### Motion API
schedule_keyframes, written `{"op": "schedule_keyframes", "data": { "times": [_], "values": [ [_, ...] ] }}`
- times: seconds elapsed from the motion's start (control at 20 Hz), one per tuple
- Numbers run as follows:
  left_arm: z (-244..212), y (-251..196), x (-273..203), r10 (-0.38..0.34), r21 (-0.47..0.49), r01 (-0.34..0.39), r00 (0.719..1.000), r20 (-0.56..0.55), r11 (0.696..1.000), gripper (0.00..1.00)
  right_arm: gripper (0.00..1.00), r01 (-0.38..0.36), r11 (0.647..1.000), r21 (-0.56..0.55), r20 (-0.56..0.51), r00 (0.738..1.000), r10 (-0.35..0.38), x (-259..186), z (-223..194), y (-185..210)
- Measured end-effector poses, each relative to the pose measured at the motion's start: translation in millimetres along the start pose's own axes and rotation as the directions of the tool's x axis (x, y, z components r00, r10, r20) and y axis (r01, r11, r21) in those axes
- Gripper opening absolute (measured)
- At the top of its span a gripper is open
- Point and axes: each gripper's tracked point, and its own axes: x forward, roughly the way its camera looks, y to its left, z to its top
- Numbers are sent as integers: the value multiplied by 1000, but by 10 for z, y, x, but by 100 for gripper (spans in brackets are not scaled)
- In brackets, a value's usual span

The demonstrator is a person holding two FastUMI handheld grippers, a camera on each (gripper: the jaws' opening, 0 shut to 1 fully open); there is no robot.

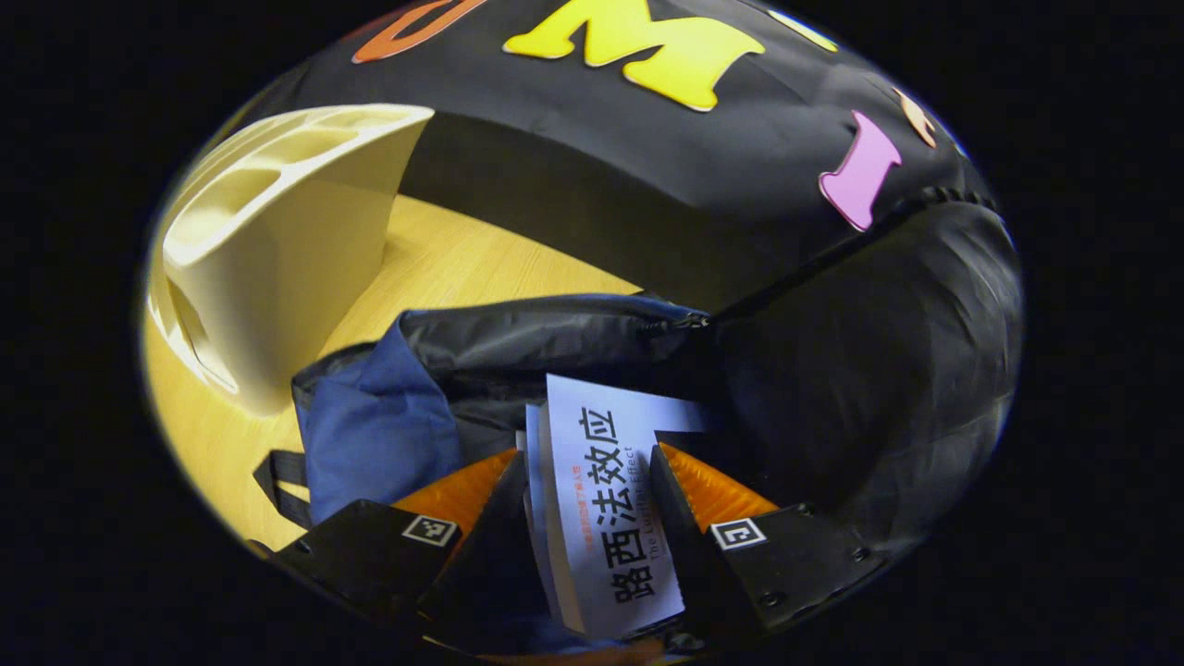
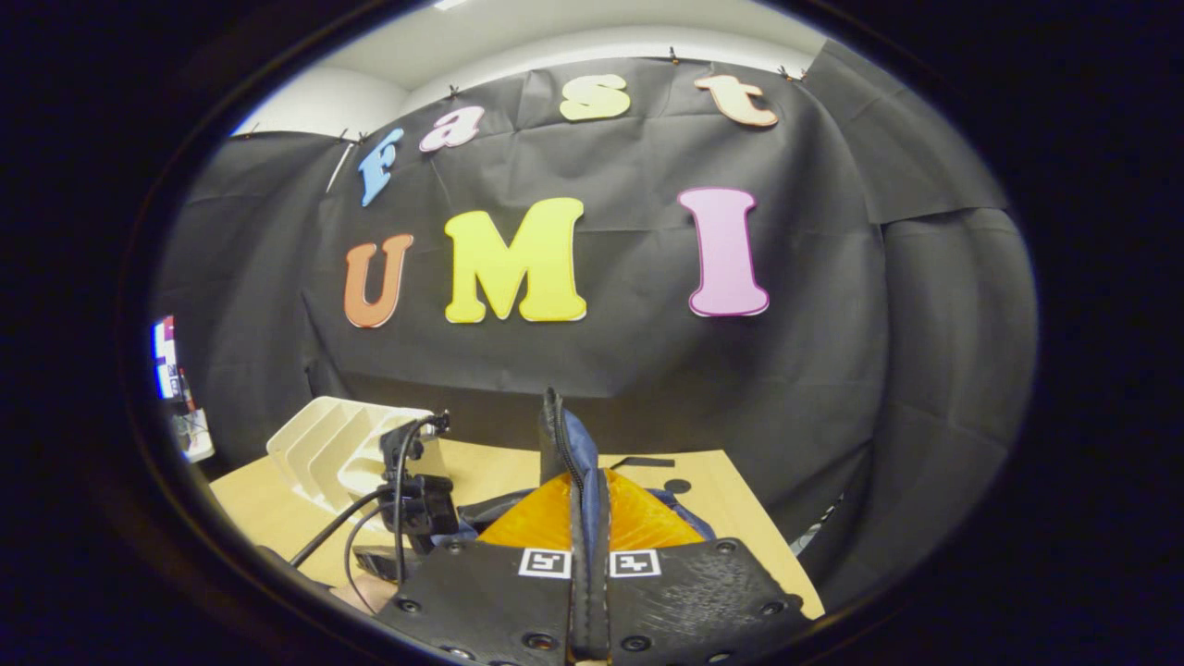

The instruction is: Open the schoolbag, grab two books from the bookshelf and put them into the schoolbag.

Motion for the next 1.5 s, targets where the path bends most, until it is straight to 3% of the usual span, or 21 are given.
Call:
{"op": "schedule_keyframes", "data": {
  "times": [0.05, 0.1, 0.3, 0.6, 0.85, 1.1, 1.15, 1.25, 1.4, 1.45, 1.5],
  "values": [
    [73, -12, -97, 7, 39, -7, 1000, 11, 999, 89, 0, 1, 1000, 1, -1, 1000, -1, -9, -19, 7],
    [32, -1, -35, 11, 76, -12, 1000, 18, 997, 100, 1, 5, 1000, 2, -3, 1000, -5, -2, -37, 5],
    [14, 72, -166, 18, 117, -21, 1000, 20, 993, 100, 1, 23, 1000, 2, -13, 1000, -23, -22, -89, -2],
    [254, 593, -669, 72, 161, -94, 988, 139, 983, 100, 1, 63, 998, 3, -50, 997, -63, -24, -280, 6],
    [509, 1079, -1293, 112, 158, -151, 966, 235, 976, 100, 3, 93, 995, 22, -89, 992, -91, -61, -486, 67],
    [664, 1549, -1962, 151, 168, -220, 925, 350, 961, 99, 5, 156, 988, 10, -115, 981, -154, -155, -675, 85],
    [681, 1625, -2105, 157, 171, -233, 915, 371, 957, 99, 12, 173, 985, -3, -121, 978, -172, -182, -719, 90],
    [722, 1799, -2376, 184, 158, -270, 890, 416, 950, 99, 16, 195, 981, -22, -126, 972, -196, -267, -792, 122],
    [676, 1978, -2755, 198, 137, -290, 866, 460, 947, 98, 39, 198, 980, -34, -107, 974, -201, -431, -838, 260],
    [704, 1991, -2857, 200, 136, -294, 860, 469, 946, 98, 41, 199, 979, -42, -98, 974, -203, -507, -851, 307],
    [676, 2036, -2964, 204, 137, -302, 854, 478, 943, 98, 55, 198, 979, -54, -87, 975, -202, -577, -859, 344]
  ]
}}
